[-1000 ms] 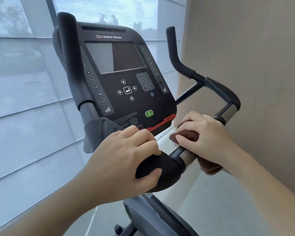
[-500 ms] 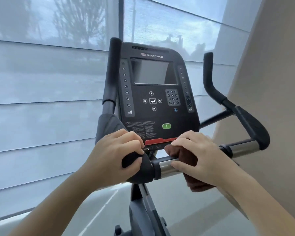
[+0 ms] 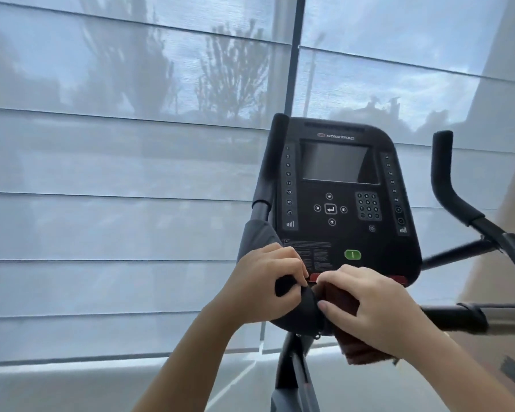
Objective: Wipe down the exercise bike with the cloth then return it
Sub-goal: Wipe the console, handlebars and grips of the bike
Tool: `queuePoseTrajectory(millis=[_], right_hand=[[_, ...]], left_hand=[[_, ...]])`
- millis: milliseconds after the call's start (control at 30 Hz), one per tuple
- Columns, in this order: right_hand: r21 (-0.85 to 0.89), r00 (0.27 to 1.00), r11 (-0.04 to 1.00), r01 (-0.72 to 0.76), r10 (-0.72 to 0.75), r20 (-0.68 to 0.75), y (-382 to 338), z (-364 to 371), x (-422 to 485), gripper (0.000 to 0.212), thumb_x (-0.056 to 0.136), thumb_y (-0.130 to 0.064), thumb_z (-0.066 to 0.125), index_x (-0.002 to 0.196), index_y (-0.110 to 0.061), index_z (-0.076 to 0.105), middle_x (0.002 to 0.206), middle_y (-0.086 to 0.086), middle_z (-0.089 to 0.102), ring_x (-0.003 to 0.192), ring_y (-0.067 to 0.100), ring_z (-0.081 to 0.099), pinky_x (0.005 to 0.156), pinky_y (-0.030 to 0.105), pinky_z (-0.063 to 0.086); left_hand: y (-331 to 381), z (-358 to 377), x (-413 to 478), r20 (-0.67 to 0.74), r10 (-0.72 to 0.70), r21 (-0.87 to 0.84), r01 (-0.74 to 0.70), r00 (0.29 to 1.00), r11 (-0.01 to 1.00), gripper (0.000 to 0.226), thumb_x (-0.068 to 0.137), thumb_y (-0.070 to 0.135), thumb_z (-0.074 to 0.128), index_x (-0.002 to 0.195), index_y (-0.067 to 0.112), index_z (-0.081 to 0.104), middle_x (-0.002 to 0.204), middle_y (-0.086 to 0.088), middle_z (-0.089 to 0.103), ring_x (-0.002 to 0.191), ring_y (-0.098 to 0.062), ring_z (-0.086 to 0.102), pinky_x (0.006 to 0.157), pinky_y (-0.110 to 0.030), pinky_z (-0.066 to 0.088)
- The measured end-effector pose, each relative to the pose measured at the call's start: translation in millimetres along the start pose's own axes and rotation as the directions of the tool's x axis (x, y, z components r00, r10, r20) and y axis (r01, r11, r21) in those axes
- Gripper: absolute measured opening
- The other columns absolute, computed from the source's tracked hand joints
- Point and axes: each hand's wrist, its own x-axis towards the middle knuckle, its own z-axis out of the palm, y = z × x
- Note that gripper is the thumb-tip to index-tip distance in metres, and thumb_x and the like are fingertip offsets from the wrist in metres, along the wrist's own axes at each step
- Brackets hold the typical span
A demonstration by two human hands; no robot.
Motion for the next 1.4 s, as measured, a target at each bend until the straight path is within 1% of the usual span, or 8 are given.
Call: queuePoseTrajectory(millis=[167, 267, 400, 567, 700, 900, 1167, 1400], right_hand=[[-0.013, 0.986, 0.986, -0.165, 0.164, -0.028, 31.7, -17.3, -22.7, 0.017, 0.079, -0.044, 0.049, 0.093, -0.044, 0.058, 0.086, -0.018, 0.058, 0.089, 0.007, 0.051, 0.076, 0.029, 0.044], [-0.072, 0.969, 0.968, -0.239, 0.234, -0.081, 24.7, -12.5, -21.0, 0.019, 0.077, -0.044, 0.044, 0.089, -0.04, 0.059, 0.082, -0.013, 0.057, 0.087, 0.012, 0.05, 0.074, 0.03, 0.044], [-0.12, 0.941, 0.977, -0.176, 0.131, -0.314, -16.3, 17.3, -14.3, 0.03, 0.075, -0.044, 0.044, 0.09, -0.029, 0.065, 0.076, -0.006, 0.06, 0.076, 0.019, 0.053, 0.064, 0.032, 0.046], [-0.069, 0.783, 0.995, -0.074, 0.015, -0.622, -22.4, 42.0, -16.4, 0.026, 0.073, -0.034, 0.053, 0.09, -0.02, 0.067, 0.078, 0.0, 0.066, 0.077, 0.023, 0.06, 0.063, 0.033, 0.049], [-0.275, 0.614, 0.957, -0.095, -0.162, -0.773, 11.6, 62.7, -40.2, 0.028, 0.079, -0.031, 0.051, 0.099, -0.016, 0.063, 0.095, 0.011, 0.07, 0.097, 0.034, 0.064, 0.077, 0.04, 0.05], [-0.147, 0.476, 0.965, -0.219, -0.026, -0.879, 18.7, 72.2, -39.1, 0.027, 0.082, -0.028, 0.049, 0.098, -0.013, 0.064, 0.097, 0.016, 0.07, 0.103, 0.036, 0.059, 0.09, 0.045, 0.046], [-0.299, 0.544, 0.954, -0.026, -0.237, -0.805, 5.1, 76.8, -34.4, 0.029, 0.076, -0.029, 0.057, 0.102, -0.018, 0.059, 0.1, 0.012, 0.07, 0.104, 0.032, 0.059, 0.086, 0.042, 0.048], [-0.309, 0.63, 0.939, -0.15, -0.15, -0.762, 98.8, 29.5, -76.5, 0.026, 0.078, -0.017, 0.052, 0.096, -0.005, 0.066, 0.096, 0.02, 0.067, 0.096, 0.042, 0.061, 0.077, 0.052, 0.052]], left_hand=[[-0.7, 1.4, 1.2, 0.014, 0.007, 0.029, -0.007, 1.0, 1.0, 0.006, 0.068, 0.012, 0.058, 0.07, 0.017, 0.061, 0.083, 0.009, 0.065, 0.078, -0.013, 0.055, 0.067, -0.032, 0.047], [-0.3, 2.3, 2.8, 0.022, 0.007, 0.052, -0.008, 1.0, 0.999, 0.005, 0.066, 0.013, 0.057, 0.069, 0.017, 0.059, 0.081, 0.011, 0.065, 0.076, -0.011, 0.054, 0.065, -0.031, 0.047], [-3.3, 4.7, 2.1, 0.015, 0.021, 0.069, -0.022, 1.0, 0.997, 0.005, 0.066, 0.019, 0.053, 0.069, 0.017, 0.057, 0.081, 0.012, 0.064, 0.076, -0.009, 0.053, 0.065, -0.029, 0.046], [-2.9, 6.4, 2.5, -0.01, 0.009, 0.072, -0.009, 1.0, 0.997, 0.011, 0.065, 0.024, 0.05, 0.067, 0.016, 0.058, 0.081, 0.013, 0.065, 0.076, -0.009, 0.054, 0.064, -0.026, 0.045], [-2.1, 7.2, 1.6, -0.007, -0.009, 0.064, 0.009, 1.0, 0.998, 0.014, 0.066, 0.026, 0.048, 0.068, 0.015, 0.057, 0.081, 0.013, 0.065, 0.076, -0.008, 0.053, 0.066, -0.019, 0.042], [-1.9, 8.3, 0.8, -0.012, -0.01, 0.08, 0.011, 1.0, 0.997, 0.013, 0.067, 0.026, 0.046, 0.07, 0.018, 0.056, 0.081, 0.012, 0.064, 0.08, -0.01, 0.054, 0.068, -0.023, 0.043], [5.9, 7.7, -3.4, -0.019, -0.017, 0.103, 0.019, 1.0, 0.994, 0.017, 0.071, 0.024, 0.045, 0.075, 0.012, 0.057, 0.085, 0.007, 0.064, 0.082, -0.016, 0.055, 0.072, -0.031, 0.044], [33.5, 19.8, 0.9, 0.012, -0.006, 0.095, 0.005, 1.0, 0.995, 0.018, 0.075, 0.018, 0.056, 0.088, 0.009, 0.064, 0.091, -0.002, 0.063, 0.088, -0.022, 0.055, 0.081, -0.036, 0.046]])
